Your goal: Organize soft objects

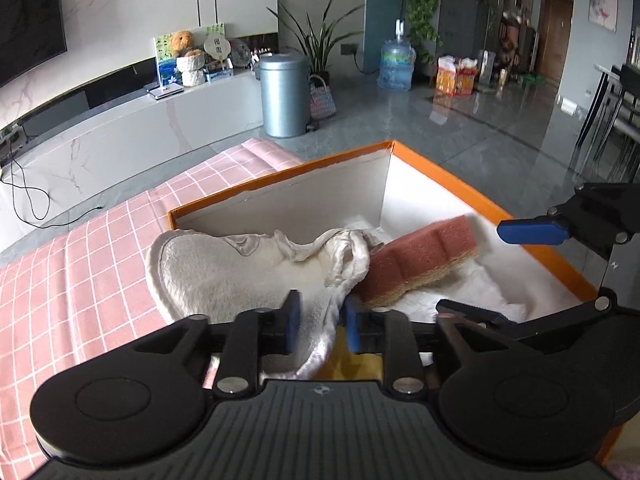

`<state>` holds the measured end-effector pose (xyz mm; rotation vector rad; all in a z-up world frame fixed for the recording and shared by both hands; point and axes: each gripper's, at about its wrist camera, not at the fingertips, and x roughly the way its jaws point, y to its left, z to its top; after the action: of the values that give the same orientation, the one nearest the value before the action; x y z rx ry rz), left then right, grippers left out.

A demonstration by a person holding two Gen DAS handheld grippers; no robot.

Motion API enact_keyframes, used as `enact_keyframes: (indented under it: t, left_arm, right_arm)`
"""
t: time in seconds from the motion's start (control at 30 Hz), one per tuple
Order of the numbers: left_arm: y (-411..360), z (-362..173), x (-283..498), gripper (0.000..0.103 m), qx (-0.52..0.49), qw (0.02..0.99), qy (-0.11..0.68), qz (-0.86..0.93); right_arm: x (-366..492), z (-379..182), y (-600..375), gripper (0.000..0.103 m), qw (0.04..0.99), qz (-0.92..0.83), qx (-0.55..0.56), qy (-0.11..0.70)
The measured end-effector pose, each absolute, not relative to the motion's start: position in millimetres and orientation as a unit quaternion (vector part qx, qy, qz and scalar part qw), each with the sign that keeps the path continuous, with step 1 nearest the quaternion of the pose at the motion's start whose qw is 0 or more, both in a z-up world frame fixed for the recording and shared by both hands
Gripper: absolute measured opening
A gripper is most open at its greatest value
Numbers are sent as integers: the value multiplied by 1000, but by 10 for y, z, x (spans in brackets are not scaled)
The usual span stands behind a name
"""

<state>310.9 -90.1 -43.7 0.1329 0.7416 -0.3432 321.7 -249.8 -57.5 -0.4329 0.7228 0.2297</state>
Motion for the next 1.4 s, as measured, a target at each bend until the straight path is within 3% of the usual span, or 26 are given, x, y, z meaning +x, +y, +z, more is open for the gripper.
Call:
enact_keyframes:
  t: [0.03, 0.23, 0.4, 0.57, 0.97, 1.17, 1.4]
  left_arm:
    - [-905, -416, 3096, 46, 61, 917, 357, -168]
    - [-911, -296, 2949, 57, 53, 924, 340, -167]
    - [-869, -147, 2780, 62, 43, 932, 317, -168]
    - [-753, -11, 2487, 66, 11, 947, 275, -165]
    - [-474, -20, 1632, 66, -25, 979, 176, -102]
    - [-394, -170, 1443, 66, -42, 978, 193, -74]
    - [-390, -288, 1299, 66, -22, 976, 211, -44]
  right_arm:
    - [3193, -568, -2500, 70, 906, 110, -212, 349]
    - [3063, -493, -2613, 75, 911, 99, -219, 336]
    - [2904, -409, -2635, 83, 914, 89, -227, 325]
    - [2695, -294, -2718, 84, 925, 73, -210, 308]
    - [1776, -138, -2694, 87, 966, 51, -62, 248]
    - [1394, -214, -2621, 88, 964, 37, 22, 261]
    - [1168, -351, -2629, 92, 961, 17, 44, 271]
